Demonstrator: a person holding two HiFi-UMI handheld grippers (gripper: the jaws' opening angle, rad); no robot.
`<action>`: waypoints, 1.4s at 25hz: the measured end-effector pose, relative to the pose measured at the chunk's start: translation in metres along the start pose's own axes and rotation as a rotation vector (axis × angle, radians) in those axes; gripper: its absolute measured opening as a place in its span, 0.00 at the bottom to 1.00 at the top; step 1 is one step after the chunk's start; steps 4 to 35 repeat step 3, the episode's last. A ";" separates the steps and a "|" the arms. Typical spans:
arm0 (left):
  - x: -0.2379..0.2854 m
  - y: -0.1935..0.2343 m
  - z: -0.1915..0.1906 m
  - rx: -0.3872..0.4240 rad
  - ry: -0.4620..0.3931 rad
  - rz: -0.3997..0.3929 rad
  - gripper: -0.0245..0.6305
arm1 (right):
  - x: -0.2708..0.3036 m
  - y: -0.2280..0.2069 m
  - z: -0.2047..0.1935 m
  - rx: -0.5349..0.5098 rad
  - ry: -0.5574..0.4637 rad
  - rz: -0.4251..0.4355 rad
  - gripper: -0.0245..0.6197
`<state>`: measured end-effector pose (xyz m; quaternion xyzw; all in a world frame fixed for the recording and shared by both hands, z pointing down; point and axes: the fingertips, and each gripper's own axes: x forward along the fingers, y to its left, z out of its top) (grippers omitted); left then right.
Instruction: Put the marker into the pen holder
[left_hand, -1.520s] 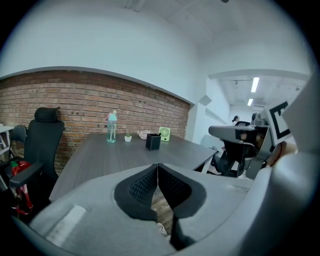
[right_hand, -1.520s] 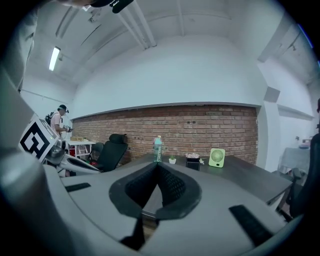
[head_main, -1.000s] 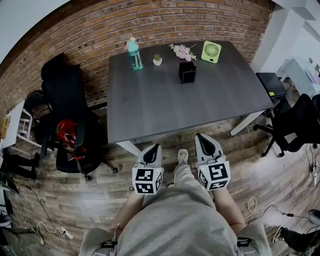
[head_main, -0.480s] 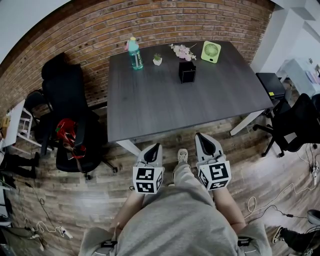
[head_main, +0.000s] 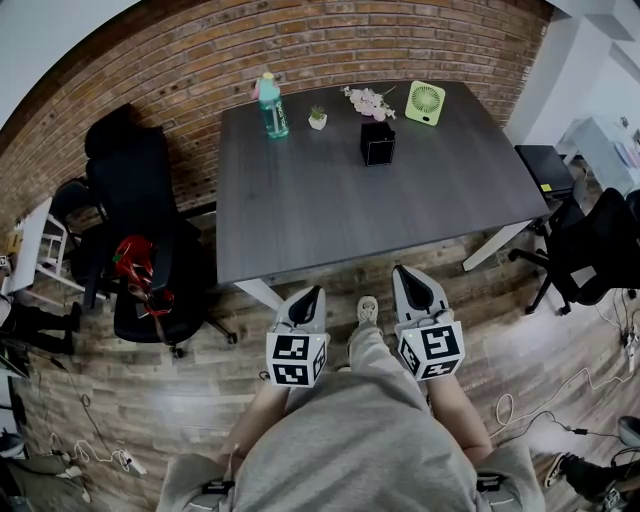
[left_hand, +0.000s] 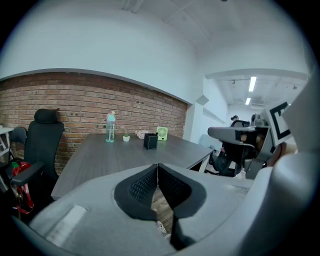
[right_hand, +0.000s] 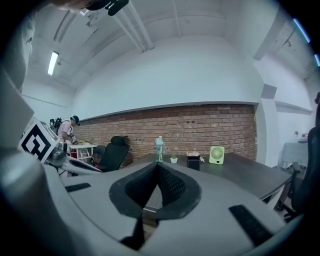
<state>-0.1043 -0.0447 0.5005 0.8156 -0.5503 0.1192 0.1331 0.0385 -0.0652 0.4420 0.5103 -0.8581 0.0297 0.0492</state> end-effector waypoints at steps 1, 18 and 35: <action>0.001 0.001 0.001 0.000 0.001 0.001 0.06 | 0.001 -0.001 0.000 0.001 0.001 -0.001 0.04; 0.004 0.002 0.001 -0.001 0.002 0.002 0.06 | 0.004 -0.004 -0.001 0.003 0.002 -0.002 0.04; 0.004 0.002 0.001 -0.001 0.002 0.002 0.06 | 0.004 -0.004 -0.001 0.003 0.002 -0.002 0.04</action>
